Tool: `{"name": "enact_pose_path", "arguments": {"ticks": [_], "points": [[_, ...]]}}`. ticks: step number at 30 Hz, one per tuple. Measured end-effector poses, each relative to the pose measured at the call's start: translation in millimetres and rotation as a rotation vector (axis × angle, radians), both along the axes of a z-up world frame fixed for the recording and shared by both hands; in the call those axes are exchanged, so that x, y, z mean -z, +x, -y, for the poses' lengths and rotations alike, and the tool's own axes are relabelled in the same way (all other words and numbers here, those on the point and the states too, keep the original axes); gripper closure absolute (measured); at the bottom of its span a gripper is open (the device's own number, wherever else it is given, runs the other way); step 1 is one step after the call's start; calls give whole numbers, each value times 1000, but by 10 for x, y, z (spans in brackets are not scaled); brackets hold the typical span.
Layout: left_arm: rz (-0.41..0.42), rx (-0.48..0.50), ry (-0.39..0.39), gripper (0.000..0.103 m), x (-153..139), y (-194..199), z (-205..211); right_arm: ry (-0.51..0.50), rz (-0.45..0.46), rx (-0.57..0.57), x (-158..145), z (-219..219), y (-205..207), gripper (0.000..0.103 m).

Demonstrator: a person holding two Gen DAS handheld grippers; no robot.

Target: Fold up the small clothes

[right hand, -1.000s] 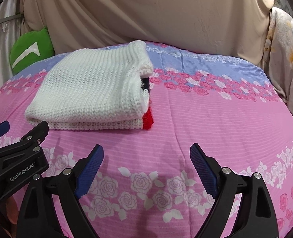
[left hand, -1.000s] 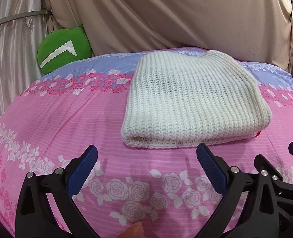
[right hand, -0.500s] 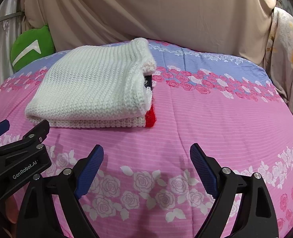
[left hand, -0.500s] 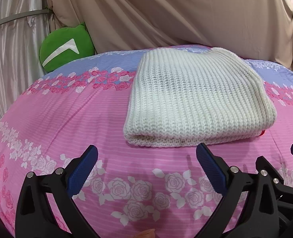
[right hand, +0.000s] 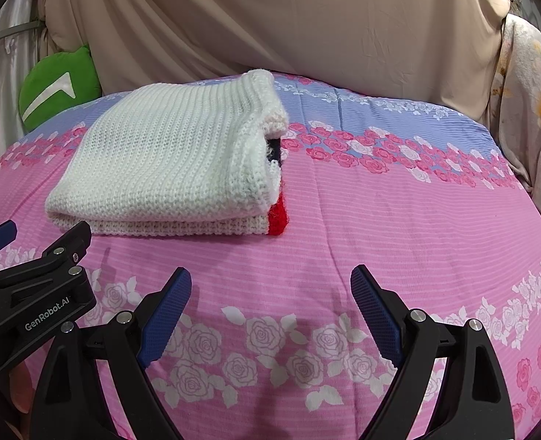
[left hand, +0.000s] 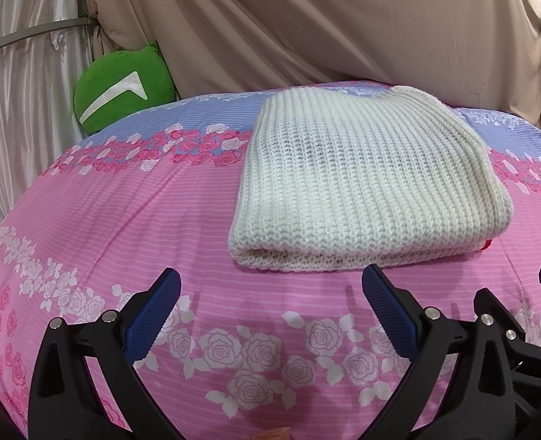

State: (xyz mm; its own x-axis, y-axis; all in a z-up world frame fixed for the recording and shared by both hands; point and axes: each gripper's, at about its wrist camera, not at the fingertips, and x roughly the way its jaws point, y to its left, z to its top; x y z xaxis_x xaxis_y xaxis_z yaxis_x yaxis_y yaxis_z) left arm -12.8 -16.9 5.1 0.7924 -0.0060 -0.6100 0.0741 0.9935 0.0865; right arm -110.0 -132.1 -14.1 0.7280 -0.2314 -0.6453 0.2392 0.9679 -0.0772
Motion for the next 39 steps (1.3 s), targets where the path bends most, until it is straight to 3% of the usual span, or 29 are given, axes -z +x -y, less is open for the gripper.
{"name": "enact_pose_path", "arguments": {"ticks": [39], "points": [[-3,-5,22,7,6,4,11,0,0,-10,4,32,7,17]]}}
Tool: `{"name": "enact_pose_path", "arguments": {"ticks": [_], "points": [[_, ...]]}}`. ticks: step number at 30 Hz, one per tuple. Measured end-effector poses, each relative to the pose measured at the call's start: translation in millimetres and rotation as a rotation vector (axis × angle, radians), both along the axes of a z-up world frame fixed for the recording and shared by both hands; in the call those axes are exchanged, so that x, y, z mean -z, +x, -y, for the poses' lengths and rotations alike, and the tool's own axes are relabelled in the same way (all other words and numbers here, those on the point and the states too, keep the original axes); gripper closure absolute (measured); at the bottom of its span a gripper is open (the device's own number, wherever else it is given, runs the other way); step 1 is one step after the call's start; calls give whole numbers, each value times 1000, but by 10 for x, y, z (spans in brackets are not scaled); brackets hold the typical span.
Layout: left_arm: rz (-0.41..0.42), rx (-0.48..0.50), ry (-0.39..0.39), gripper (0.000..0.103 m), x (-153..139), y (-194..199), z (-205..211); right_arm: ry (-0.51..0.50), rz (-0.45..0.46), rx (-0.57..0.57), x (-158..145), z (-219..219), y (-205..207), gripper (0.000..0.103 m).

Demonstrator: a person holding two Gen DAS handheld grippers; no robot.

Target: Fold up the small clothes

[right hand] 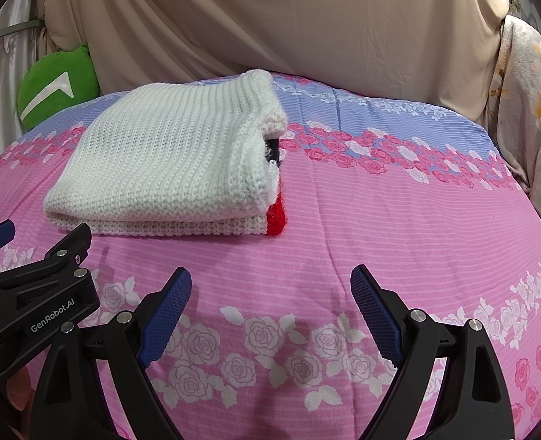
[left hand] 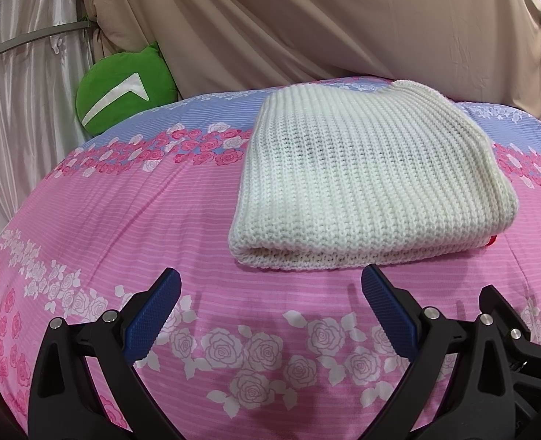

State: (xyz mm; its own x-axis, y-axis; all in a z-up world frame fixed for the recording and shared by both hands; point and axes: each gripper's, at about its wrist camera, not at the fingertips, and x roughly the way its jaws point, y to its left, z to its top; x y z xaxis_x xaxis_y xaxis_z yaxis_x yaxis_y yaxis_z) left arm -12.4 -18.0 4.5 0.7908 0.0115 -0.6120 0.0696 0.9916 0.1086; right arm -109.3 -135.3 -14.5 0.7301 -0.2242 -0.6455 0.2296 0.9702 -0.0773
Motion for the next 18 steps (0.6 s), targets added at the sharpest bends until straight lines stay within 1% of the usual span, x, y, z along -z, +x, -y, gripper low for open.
{"name": "enact_pose_path", "arguments": {"ticks": [7,12,18], "points": [[0,3,-12,6,-1,0,-33,-3,2,-2,-3,14,-1,17],[5,2,-6,6,4,7,-41,-2,2,-3,-4,10,2,17],[22,8,9,9,-8,-25,-16,-1,3,-1,-3,16,1,17]]}}
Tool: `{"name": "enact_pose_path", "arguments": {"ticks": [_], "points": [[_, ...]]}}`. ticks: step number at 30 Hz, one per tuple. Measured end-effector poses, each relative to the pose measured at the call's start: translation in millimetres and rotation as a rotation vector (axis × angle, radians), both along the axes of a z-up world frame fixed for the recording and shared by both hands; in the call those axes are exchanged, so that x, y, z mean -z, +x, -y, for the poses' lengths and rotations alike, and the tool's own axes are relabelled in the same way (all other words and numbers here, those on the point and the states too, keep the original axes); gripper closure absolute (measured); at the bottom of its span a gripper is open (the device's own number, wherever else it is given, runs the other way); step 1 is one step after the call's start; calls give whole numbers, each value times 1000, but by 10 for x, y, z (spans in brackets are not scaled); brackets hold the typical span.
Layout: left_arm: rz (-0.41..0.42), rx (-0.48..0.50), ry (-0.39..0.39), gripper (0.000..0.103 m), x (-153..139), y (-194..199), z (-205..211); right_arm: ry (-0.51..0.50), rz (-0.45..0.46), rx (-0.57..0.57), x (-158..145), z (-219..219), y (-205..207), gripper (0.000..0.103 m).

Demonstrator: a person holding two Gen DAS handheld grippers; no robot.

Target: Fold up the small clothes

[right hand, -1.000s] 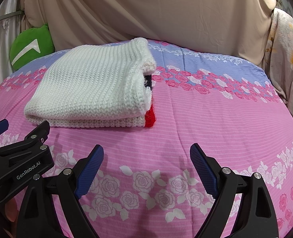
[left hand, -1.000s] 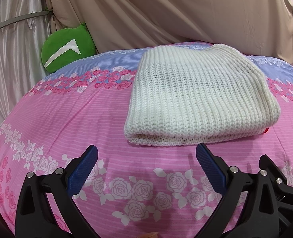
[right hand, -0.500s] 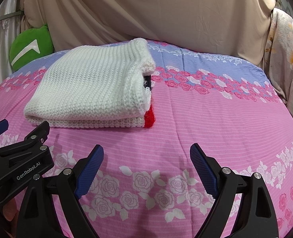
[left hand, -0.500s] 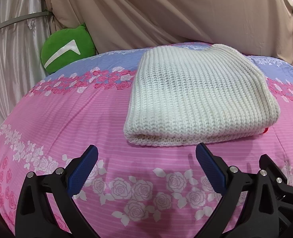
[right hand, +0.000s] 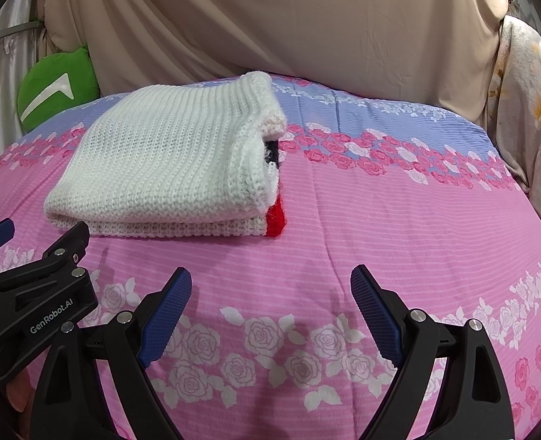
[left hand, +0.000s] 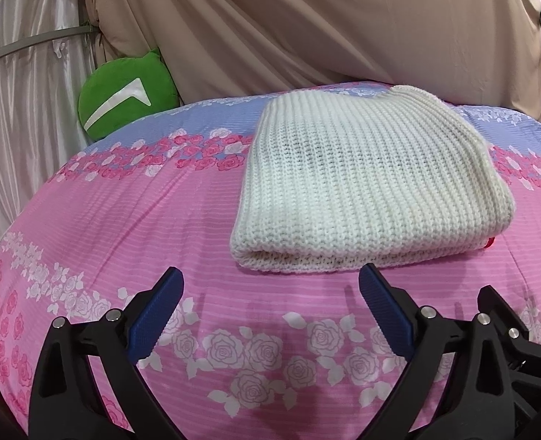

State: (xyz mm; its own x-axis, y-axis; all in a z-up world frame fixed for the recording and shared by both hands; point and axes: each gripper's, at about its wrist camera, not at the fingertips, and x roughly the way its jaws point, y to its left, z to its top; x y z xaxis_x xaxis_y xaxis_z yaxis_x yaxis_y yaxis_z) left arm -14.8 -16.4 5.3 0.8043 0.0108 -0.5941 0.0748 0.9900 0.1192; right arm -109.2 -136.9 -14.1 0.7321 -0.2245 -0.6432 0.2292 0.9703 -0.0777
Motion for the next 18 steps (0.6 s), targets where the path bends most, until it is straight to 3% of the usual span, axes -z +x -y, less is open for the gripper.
{"name": "enact_pose_path", "arguments": {"ticks": [18], "points": [[-10,8,15,13,14,15,38,-10,-1,7,-20,2,-12,17]]}}
